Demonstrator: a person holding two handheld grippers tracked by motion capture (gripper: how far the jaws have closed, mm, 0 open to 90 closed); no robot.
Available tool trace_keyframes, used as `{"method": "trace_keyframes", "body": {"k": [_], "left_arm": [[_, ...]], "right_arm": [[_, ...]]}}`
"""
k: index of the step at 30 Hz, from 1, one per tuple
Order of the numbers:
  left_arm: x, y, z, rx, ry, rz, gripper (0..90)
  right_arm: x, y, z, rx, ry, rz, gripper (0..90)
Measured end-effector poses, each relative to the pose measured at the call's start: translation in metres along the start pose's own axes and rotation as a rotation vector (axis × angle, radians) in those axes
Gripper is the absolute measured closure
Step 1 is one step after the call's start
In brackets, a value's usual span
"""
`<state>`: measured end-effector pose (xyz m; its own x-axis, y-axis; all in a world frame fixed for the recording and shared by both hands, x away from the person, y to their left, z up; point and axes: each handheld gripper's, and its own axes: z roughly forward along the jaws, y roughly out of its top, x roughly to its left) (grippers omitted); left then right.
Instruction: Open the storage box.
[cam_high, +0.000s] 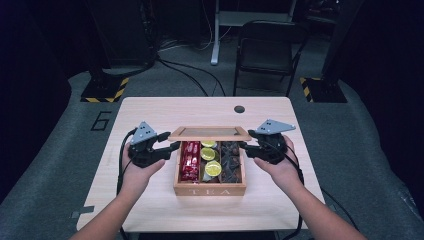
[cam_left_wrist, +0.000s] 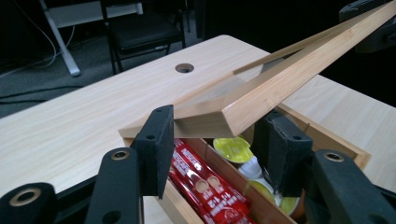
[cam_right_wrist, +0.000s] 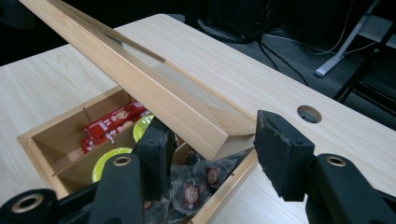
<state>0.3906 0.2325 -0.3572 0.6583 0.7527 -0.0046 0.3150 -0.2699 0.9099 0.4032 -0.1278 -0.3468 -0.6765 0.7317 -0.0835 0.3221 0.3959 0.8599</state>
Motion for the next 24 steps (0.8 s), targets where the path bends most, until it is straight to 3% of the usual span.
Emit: {"method": "trace_keyframes", "body": {"k": [5, 16, 24], "left_arm": [[0.006, 0.006, 0.003, -0.018, 0.005, -0.022, 51.6], [0.013, 0.015, 0.011, -0.032, 0.056, -0.009, 58.3], [0.015, 0.023, 0.017, -0.051, 0.09, 0.003, 58.8]], "right_arm": [[-0.005, 0.007, 0.002, -0.011, -0.005, 0.017, 49.0], [-0.012, 0.019, 0.006, -0.024, -0.031, -0.005, 52.1], [-0.018, 0.025, 0.012, -0.04, -0.07, 0.005, 57.3]]}}
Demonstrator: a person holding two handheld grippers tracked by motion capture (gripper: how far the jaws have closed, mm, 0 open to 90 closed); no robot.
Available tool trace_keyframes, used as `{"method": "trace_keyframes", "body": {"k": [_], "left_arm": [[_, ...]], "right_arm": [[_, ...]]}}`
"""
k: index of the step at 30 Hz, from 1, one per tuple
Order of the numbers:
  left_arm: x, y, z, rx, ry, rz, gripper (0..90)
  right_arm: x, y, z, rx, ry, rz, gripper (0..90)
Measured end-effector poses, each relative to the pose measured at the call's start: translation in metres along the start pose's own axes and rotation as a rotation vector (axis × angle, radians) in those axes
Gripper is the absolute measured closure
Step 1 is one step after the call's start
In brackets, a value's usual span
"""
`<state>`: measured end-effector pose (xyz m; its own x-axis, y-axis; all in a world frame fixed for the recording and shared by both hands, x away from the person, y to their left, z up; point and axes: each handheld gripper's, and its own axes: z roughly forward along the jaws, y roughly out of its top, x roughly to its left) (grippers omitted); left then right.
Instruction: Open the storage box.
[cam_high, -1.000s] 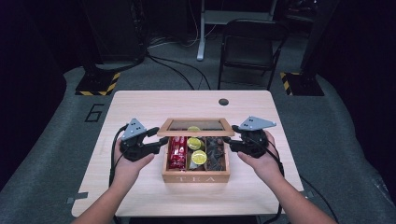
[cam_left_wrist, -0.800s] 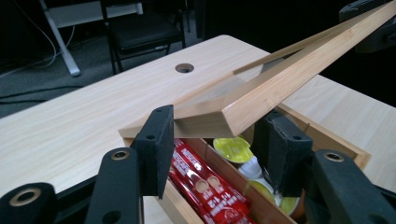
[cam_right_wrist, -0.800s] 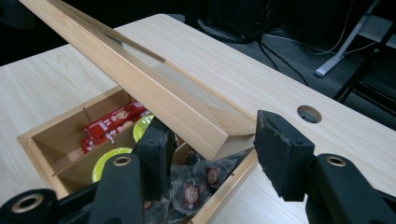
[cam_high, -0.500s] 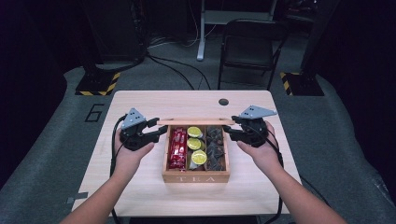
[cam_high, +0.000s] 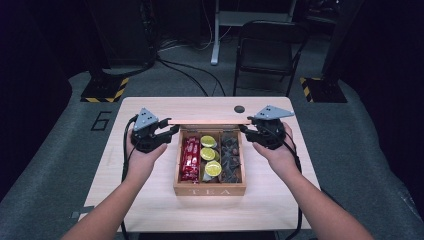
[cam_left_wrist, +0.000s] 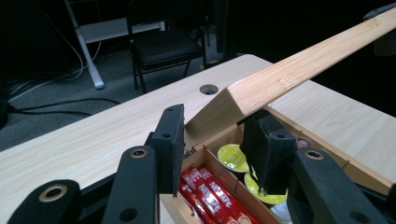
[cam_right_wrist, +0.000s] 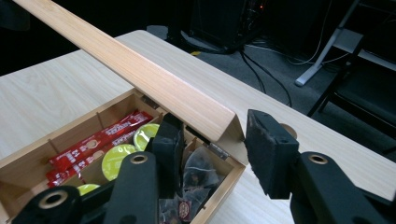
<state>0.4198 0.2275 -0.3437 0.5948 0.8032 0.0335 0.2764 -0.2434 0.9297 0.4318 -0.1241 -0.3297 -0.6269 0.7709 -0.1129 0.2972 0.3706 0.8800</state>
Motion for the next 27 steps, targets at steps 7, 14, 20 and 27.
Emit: {"method": "trace_keyframes", "body": {"k": [7, 14, 20, 27], "left_arm": [[0.002, 0.005, 0.005, -0.004, 0.019, 0.014, 59.7], [0.006, 0.008, 0.012, 0.008, 0.027, -0.004, 60.1], [0.01, 0.01, 0.018, 0.011, 0.036, -0.014, 60.7], [0.013, 0.011, 0.023, 0.008, 0.037, -0.024, 61.1]], "right_arm": [[-0.005, 0.003, 0.005, -0.022, -0.009, 0.012, 58.6], [-0.01, 0.004, 0.01, -0.018, -0.015, 0.015, 57.3], [-0.013, 0.001, 0.017, -0.001, -0.023, 0.026, 56.7], [-0.015, 0.0, 0.031, 0.002, -0.033, 0.043, 56.7]]}}
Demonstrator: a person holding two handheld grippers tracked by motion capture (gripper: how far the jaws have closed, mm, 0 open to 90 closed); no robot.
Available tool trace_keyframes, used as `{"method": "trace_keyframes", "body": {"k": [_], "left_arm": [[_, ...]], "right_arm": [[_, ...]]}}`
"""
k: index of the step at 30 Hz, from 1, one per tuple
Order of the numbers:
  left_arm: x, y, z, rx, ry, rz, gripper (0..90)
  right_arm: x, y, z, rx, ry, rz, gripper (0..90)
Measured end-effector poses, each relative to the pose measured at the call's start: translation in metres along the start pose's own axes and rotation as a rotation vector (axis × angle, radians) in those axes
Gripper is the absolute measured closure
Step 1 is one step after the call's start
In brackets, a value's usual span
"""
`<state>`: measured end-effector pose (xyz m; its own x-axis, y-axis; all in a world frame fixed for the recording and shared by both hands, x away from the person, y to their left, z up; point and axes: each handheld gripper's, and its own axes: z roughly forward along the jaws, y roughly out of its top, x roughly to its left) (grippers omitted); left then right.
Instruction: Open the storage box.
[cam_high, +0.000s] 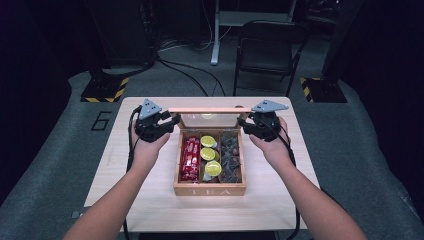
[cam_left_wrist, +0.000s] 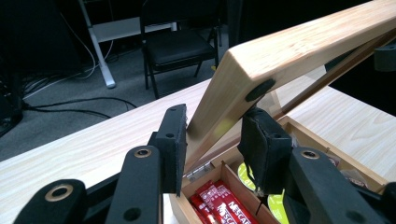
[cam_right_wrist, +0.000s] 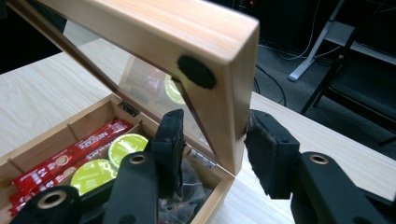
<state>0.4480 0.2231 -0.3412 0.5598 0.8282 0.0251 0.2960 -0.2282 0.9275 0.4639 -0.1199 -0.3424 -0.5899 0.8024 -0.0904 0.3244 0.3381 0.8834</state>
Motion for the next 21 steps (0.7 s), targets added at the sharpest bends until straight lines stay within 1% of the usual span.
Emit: {"method": "trace_keyframes", "body": {"k": [2, 3, 4, 5, 6, 9, 15, 16, 18, 20, 21], "left_arm": [[0.001, 0.0, 0.002, 0.008, 0.0, 0.0, 61.1], [0.001, 0.0, 0.002, 0.017, -0.002, 0.001, 61.0], [0.001, 0.0, 0.004, 0.011, 0.004, 0.0, 61.1], [0.002, 0.0, 0.004, 0.012, 0.002, -0.001, 61.1], [0.002, 0.0, 0.006, 0.008, 0.006, -0.002, 61.0], [0.004, -0.001, 0.009, 0.006, 0.0, -0.018, 59.5], [0.005, -0.003, 0.019, 0.028, 0.023, -0.007, 59.0], [0.005, -0.004, 0.02, 0.036, 0.027, -0.008, 59.3], [0.006, -0.004, 0.023, 0.04, 0.034, -0.009, 60.1], [0.007, -0.004, 0.025, 0.038, 0.041, -0.011, 60.9], [0.008, -0.004, 0.026, 0.038, 0.038, -0.014, 61.2]], "right_arm": [[-0.002, 0.0, 0.003, -0.002, 0.001, -0.01, 57.5], [-0.002, 0.0, 0.005, -0.001, -0.003, 0.002, 58.0], [-0.002, 0.0, 0.006, -0.002, -0.005, 0.01, 58.3], [-0.004, 0.001, 0.008, 0.001, -0.004, -0.002, 58.2], [-0.003, 0.001, 0.008, 0.001, -0.007, 0.01, 58.4], [-0.005, 0.002, 0.009, 0.003, -0.006, 0.002, 60.0], [-0.008, 0.002, 0.01, 0.0, -0.008, -0.001, 61.8], [-0.007, 0.003, 0.011, -0.005, -0.014, 0.009, 61.9], [-0.008, 0.003, 0.012, -0.006, -0.019, 0.009, 62.1], [-0.008, 0.004, 0.013, -0.011, -0.022, 0.019, 62.1], [-0.009, 0.004, 0.014, -0.013, -0.022, 0.018, 62.2]]}}
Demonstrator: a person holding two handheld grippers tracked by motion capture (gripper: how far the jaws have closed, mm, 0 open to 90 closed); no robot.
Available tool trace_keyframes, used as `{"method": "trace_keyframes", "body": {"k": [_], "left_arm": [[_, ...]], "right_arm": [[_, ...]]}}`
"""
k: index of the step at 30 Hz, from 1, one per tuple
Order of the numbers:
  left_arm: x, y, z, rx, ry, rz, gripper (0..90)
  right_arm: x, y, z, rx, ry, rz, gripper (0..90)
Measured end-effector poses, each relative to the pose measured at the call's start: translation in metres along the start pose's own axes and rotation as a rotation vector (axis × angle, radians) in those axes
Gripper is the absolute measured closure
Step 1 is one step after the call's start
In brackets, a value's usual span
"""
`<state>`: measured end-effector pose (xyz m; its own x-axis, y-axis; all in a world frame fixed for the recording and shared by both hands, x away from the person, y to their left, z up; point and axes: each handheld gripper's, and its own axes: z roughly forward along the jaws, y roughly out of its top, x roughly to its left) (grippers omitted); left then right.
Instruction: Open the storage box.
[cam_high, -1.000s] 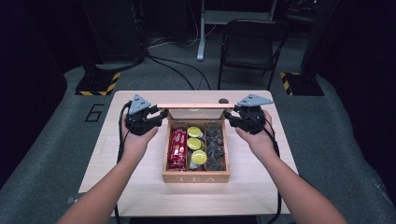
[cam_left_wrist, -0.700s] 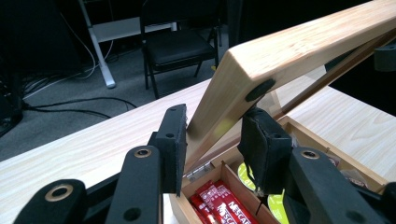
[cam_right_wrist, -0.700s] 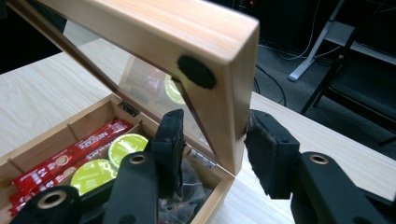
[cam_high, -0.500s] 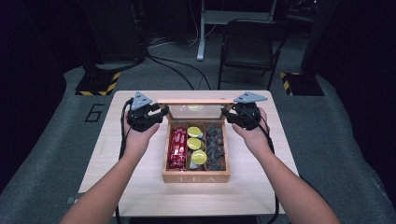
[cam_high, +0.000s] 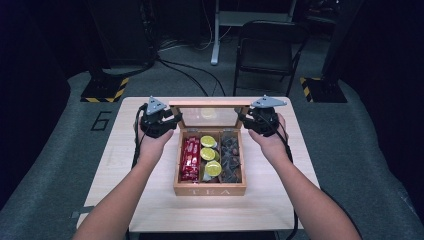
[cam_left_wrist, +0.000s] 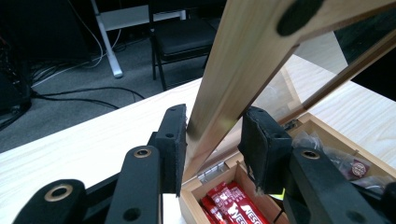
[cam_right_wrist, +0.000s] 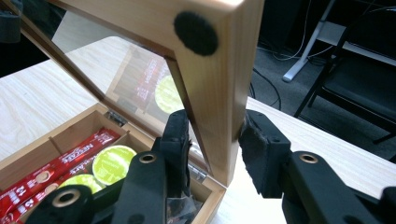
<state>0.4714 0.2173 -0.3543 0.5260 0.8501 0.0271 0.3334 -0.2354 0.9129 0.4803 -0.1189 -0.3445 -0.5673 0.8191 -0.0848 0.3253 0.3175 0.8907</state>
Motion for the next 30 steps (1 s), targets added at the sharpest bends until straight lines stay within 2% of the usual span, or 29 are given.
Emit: {"method": "trace_keyframes", "body": {"k": [4, 15, 21, 24, 28, 30], "left_arm": [[0.002, 0.0, 0.002, 0.004, 0.004, -0.008, 62.6], [0.006, 0.003, 0.008, -0.002, 0.004, -0.022, 63.3], [0.01, 0.0, 0.016, -0.003, 0.007, -0.036, 63.5], [0.011, -0.001, 0.019, -0.011, 0.007, -0.046, 63.5], [0.013, -0.003, 0.024, 0.007, 0.003, -0.041, 63.6], [0.014, -0.004, 0.026, -0.004, 0.003, -0.05, 63.6]], "right_arm": [[-0.001, 0.0, 0.004, -0.004, -0.008, 0.01, 62.3], [-0.006, -0.007, 0.021, 0.029, -0.007, 0.023, 60.4], [-0.01, -0.009, 0.027, 0.022, -0.014, 0.027, 63.0], [-0.011, -0.011, 0.03, 0.023, -0.017, 0.047, 63.2], [-0.011, -0.014, 0.036, 0.042, -0.02, 0.052, 62.9], [-0.012, -0.016, 0.038, 0.047, -0.025, 0.053, 62.7]]}}
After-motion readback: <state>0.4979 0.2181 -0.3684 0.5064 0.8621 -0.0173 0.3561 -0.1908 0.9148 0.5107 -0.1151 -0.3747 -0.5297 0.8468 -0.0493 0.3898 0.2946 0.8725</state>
